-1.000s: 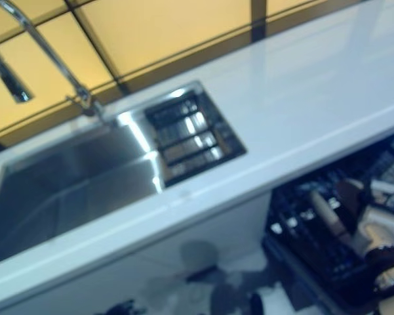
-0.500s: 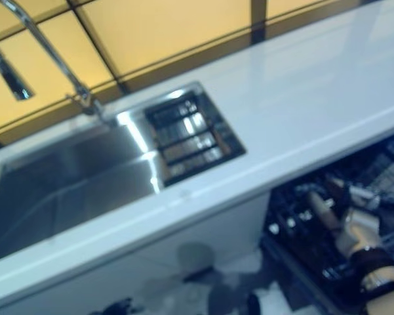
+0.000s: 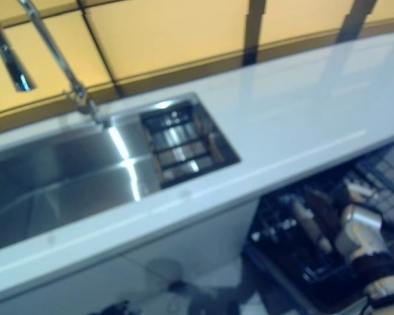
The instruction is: Take plates into dishwasher
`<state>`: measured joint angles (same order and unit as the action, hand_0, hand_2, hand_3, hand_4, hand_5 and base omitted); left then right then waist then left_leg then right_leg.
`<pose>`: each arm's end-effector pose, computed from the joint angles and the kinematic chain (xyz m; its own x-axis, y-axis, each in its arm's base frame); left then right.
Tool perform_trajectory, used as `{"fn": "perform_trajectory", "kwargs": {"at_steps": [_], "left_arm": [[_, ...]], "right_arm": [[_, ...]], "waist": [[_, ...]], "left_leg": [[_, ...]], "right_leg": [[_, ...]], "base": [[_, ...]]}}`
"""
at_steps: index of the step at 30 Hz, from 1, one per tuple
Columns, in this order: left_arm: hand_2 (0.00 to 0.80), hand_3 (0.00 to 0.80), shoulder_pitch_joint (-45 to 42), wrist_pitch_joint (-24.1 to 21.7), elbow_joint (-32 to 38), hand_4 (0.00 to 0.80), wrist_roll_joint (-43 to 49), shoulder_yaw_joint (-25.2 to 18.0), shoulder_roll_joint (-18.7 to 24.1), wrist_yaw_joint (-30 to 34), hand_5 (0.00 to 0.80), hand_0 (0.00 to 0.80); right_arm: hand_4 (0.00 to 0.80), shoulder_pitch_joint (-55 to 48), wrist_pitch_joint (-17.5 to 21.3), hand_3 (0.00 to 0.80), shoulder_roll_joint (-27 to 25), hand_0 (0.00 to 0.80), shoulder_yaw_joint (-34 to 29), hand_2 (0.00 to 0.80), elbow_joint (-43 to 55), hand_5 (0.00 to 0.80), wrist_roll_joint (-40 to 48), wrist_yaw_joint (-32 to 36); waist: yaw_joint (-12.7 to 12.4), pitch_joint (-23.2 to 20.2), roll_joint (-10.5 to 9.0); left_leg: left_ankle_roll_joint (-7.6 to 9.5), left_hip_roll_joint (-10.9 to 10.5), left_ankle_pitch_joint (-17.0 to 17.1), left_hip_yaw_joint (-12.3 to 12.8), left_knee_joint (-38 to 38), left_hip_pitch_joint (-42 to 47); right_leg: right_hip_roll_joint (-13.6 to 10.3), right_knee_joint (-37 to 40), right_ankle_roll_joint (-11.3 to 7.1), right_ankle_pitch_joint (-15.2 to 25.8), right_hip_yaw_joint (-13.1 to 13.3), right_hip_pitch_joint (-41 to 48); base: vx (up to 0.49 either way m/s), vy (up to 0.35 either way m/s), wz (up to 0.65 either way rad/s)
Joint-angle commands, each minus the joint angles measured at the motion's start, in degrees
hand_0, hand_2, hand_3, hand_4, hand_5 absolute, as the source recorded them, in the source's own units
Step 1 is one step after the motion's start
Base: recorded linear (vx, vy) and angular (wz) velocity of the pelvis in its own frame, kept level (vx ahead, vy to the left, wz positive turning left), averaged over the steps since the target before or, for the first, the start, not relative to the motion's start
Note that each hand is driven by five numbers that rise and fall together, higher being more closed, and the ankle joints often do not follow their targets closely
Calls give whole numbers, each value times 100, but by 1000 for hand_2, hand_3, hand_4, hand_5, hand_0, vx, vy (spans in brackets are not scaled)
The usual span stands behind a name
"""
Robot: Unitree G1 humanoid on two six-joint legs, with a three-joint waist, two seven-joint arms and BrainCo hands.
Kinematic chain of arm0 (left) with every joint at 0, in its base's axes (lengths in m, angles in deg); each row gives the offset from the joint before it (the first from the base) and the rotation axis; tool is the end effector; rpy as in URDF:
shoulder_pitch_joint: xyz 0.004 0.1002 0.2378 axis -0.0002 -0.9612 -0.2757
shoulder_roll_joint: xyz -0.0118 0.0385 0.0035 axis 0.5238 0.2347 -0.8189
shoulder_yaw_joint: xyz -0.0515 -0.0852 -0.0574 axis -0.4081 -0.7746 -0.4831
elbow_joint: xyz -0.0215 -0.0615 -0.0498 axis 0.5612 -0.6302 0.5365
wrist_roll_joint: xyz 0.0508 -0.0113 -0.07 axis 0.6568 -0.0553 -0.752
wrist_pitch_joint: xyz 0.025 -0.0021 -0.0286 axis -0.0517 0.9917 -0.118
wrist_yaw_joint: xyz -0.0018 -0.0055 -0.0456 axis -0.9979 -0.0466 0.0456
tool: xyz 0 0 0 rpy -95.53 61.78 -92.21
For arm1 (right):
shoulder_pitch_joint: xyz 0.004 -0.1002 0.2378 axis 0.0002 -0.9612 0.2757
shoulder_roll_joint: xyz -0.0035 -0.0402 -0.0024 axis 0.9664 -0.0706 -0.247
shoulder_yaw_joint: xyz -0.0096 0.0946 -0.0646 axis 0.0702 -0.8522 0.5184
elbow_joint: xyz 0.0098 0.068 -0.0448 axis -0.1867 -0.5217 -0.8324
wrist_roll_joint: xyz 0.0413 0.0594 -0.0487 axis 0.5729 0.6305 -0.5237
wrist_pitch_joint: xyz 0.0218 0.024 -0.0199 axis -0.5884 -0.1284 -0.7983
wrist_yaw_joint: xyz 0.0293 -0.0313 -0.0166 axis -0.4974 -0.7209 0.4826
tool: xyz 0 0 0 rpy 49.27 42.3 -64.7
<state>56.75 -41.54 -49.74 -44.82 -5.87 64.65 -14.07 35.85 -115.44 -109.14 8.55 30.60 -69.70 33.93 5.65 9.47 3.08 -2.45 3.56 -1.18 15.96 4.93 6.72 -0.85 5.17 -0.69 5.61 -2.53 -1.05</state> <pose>0.0894 0.2451 -0.0973 0.4446 0.0759 -0.8925 0.2444 0.9483 0.2023 0.2419 -0.3294 0.1219 0.8097 -0.5642 -0.1613 -0.1376 0.0848 -0.9869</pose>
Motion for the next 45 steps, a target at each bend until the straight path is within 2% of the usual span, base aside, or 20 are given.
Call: {"fn": "perform_trajectory", "kwargs": {"at_steps": [1,7,11,15,19,26,29,31,33,35,37,38,39,40,41,42,43,44,45], "left_arm": [[0,0,205,-63,-482,0,255,-211,283,-48,0,0],[0,0,297,-25,-671,0,286,-358,347,-151,0,0],[0,0,355,-5,-786,0,240,-452,427,-224,0,0],[0,0,390,-7,-909,0,149,-475,456,-306,0,0],[0,0,416,25,-1026,0,84,-457,504,-365,0,0],[0,0,461,261,-1212,0,33,-661,558,-705,0,0],[0,0,299,316,-1273,0,-50,-747,599,-843,0,0],[0,0,156,302,-1350,0,-227,-875,613,-929,0,0],[0,0,135,233,-1344,0,-406,-915,614,-1007,0,0],[0,0,266,196,-1386,0,-543,-967,585,-986,0,0],[0,0,414,102,-1489,0,-669,-983,450,-1017,0,0],[0,0,464,79,-1540,0,-715,-998,406,-998,0,0],[0,0,507,77,-1579,0,-754,-1017,362,-994,0,0],[0,0,573,151,-1575,0,-803,-984,318,-999,0,0],[0,0,658,256,-1525,0,-843,-885,284,-1033,0,0],[0,0,720,396,-1497,0,-848,-814,263,-1032,0,0],[0,0,815,532,-1507,0,-848,-727,281,-1051,0,0],[0,0,894,581,-1530,0,-895,-655,353,-1086,0,0],[0,0,958,646,-1536,0,-959,-642,433,-1151,0,0]], "right_arm": [[0,-48,-193,0,-580,0,-321,0,213,0,-422,649],[0,-258,-41,0,-1159,0,-1038,0,467,0,-145,1480],[0,-415,167,0,-1624,0,-1450,0,375,0,140,1758],[0,-542,294,0,-2003,0,-1732,0,-146,0,614,1534],[0,-698,369,0,-2136,0,-1992,0,-513,0,1068,1226],[0,-1395,244,0,-1835,0,-2392,0,-646,0,1587,1220],[0,-1787,194,0,-1523,0,-2568,0,-760,0,1785,1154],[0,-1951,185,0,-1294,0,-2668,0,-1027,0,1913,1092],[0,-2057,119,0,-1079,0,-2720,0,-1371,0,1984,976],[0,-1879,85,0,-987,0,-2576,0,-1700,0,2424,721],[0,-1490,257,0,-957,0,-2409,0,-2299,0,2980,555],[0,-1420,234,0,-926,0,-2419,0,-2390,0,3156,601],[0,-1377,220,0,-875,0,-2397,0,-2473,0,3272,579],[0,-1349,208,0,-786,0,-2366,0,-2577,0,3334,492],[0,-1341,280,0,-734,0,-2300,0,-2743,0,3430,377],[0,-1341,395,0,-705,0,-2312,0,-2948,0,3465,312],[0,-1318,476,0,-662,0,-2318,0,-3139,0,3612,188],[0,-1262,486,0,-554,0,-2278,0,-3238,0,3742,19],[0,-1191,498,0,-431,0,-2213,0,-3301,0,3838,-78]], "waist": [[120,-325,-327],[317,-429,-520],[411,-495,-638],[462,-534,-704],[476,-551,-732],[496,-510,-772],[408,-470,-819],[348,-413,-799],[231,-337,-787],[118,-230,-780],[58,-127,-827],[19,-95,-832],[-24,-71,-783],[-67,-39,-714],[-55,75,-677],[14,161,-601],[71,263,-547],[67,352,-540],[34,475,-560]], "left_leg": [[278,39,-526,133,7,201],[266,79,-631,182,7,309],[272,100,-652,253,7,328],[290,112,-702,277,7,370],[294,118,-701,284,7,359],[293,133,-687,185,7,329],[259,166,-538,158,7,275],[200,185,-417,18,7,213],[141,140,-281,-288,7,20],[170,40,-245,-474,7,92],[232,-13,-805,-375,-1284,-42],[280,-44,-858,-491,-2059,-138],[303,-138,-883,-731,-2762,-214],[361,-340,-964,-1014,-3142,-363],[404,-394,-1074,-1074,-3215,-621],[486,-430,-1375,-962,-2680,-411],[598,-477,-1489,-806,-2128,-155],[718,-545,-1538,-797,-1884,-119],[834,-632,-1643,-905,-1861,-201]], "right_leg": [[-109,-17,-537,-514,120,312],[-32,-17,-584,-525,255,375],[13,-17,-597,-498,340,361],[45,-17,-607,-501,377,381],[53,-17,-609,-495,405,381],[68,-17,-551,-527,404,393],[71,-17,-444,-528,329,376],[98,-17,-360,-561,226,400],[153,-17,-301,-542,223,359],[146,-17,-250,-545,267,296],[39,-17,-129,-480,304,237],[34,-17,-42,-452,334,207],[77,-17,-2,-415,367,151],[132,-86,14,-346,476,-10],[191,-357,16,-360,534,-220],[196,-602,-49,-398,454,-380],[160,-844,-145,-410,373,-584],[168,-1021,-247,-366,388,-830],[166,-1038,-327,-269,394,-954]], "base": [[5,41,-16],[22,35,-11],[-10,0,-13],[4,-6,-10],[-4,-24,-5],[1,-122,-2],[-15,-283,1],[-14,-247,0],[-142,-181,4],[-211,-38,-2],[-261,55,-22],[-249,122,-35],[-326,207,-38],[-430,204,-47],[-487,227,-63],[-493,228,-44],[-486,238,-10],[-548,192,33],[-487,121,46]]}}
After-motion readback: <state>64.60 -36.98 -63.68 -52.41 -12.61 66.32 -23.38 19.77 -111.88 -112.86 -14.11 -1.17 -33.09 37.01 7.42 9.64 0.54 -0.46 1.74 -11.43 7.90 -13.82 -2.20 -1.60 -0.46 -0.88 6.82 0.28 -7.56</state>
